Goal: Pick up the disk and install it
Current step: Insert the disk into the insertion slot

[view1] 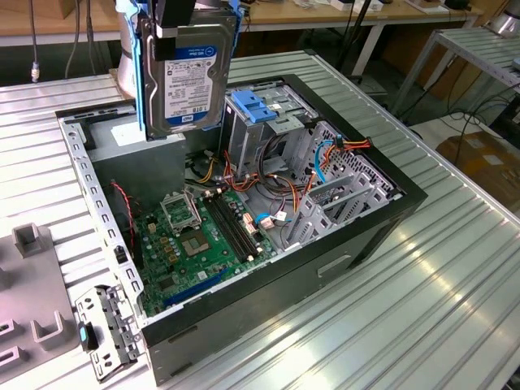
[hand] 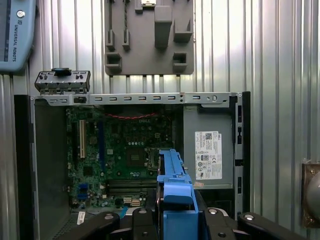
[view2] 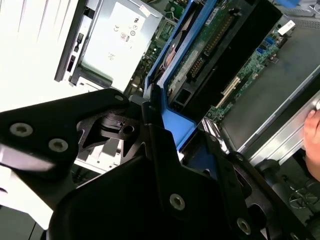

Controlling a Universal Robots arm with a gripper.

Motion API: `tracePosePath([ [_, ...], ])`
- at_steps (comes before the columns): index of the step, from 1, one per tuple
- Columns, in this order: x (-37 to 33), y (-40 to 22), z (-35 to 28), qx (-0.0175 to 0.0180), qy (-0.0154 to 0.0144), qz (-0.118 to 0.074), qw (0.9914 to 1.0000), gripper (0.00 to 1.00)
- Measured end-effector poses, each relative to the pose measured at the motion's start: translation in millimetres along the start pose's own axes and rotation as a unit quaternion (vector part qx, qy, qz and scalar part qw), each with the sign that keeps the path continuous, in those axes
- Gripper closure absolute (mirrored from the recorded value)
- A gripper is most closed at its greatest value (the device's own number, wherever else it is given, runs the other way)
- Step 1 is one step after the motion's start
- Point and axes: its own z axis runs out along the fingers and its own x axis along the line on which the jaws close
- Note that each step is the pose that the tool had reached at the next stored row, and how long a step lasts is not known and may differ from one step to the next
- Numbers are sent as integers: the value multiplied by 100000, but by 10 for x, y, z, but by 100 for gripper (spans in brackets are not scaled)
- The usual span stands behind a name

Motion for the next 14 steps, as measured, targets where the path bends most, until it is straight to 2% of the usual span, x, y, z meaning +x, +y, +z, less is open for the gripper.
tracePosePath([
  [7, 159, -4, 0, -2, 11, -1, 100000, 63],
  [14, 287, -7, 1, -2, 18, -3, 100000, 63],
])
